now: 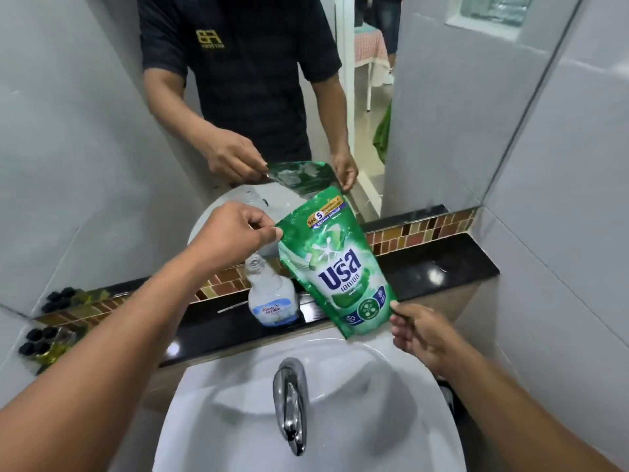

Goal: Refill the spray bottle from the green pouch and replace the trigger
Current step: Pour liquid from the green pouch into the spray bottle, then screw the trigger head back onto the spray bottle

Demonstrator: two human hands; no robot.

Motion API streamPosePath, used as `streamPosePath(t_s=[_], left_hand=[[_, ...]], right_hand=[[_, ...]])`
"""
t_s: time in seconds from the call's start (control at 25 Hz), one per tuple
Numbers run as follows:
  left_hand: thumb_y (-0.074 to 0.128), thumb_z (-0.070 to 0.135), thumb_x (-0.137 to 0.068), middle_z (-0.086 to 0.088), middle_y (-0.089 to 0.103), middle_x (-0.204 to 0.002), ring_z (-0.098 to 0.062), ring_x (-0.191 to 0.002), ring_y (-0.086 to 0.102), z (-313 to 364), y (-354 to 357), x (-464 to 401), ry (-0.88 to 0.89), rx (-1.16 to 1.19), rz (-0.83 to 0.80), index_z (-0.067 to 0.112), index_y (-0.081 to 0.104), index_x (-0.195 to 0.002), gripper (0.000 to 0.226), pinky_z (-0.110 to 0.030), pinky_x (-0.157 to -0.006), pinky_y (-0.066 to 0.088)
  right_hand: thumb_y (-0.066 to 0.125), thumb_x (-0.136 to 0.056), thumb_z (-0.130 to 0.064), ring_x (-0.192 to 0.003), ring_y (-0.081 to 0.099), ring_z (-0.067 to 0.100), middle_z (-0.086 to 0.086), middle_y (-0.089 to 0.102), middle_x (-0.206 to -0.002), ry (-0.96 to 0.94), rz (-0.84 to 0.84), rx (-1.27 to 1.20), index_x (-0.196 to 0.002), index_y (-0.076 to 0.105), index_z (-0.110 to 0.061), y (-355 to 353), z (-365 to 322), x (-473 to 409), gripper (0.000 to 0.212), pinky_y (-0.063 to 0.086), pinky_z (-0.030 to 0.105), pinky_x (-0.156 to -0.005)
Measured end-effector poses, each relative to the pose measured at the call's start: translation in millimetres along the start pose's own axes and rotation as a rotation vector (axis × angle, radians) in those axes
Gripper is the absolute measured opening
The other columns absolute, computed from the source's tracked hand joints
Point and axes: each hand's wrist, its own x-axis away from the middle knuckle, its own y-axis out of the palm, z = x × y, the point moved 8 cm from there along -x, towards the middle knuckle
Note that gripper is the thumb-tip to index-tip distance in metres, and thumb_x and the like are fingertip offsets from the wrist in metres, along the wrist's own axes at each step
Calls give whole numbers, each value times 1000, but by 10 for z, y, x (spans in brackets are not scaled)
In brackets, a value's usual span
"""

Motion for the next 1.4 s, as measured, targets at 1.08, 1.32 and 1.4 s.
streamPosePath(t_s=[1.08, 1.32, 1.4], left_hand=[[66, 28, -100, 4, 77, -112, -22, -99, 72, 1020, 1894, 65, 148, 41, 6, 23, 70, -134, 35, -37, -89, 59], [73, 17, -95, 12, 77, -86, -17, -81, 76, -1052, 1217, 1168, -335, 102, 62, 28, 81, -102, 15, -34, -81, 61], [74, 15, -94, 17, 73, -78, -10, -68, 69, -1373, 847, 1243, -384, 104, 189, 30, 79, -98, 17, -38, -79, 62]], right_hand=[[64, -100, 4, -81, 71, 29, 15, 70, -87, -363, 236, 219, -116, 71, 9, -669, -546, -526, 18, 62, 23, -64], [78, -93, -37, -118, 67, 32, 12, 68, -130, -528, 128, 966, -135, 68, -5, 681, -267, -401, 53, 55, 43, -100], [75, -90, -56, -123, 63, 35, 15, 60, -138, -534, 200, 1115, -139, 62, -6, 1091, -325, -461, 72, 54, 44, -99]])
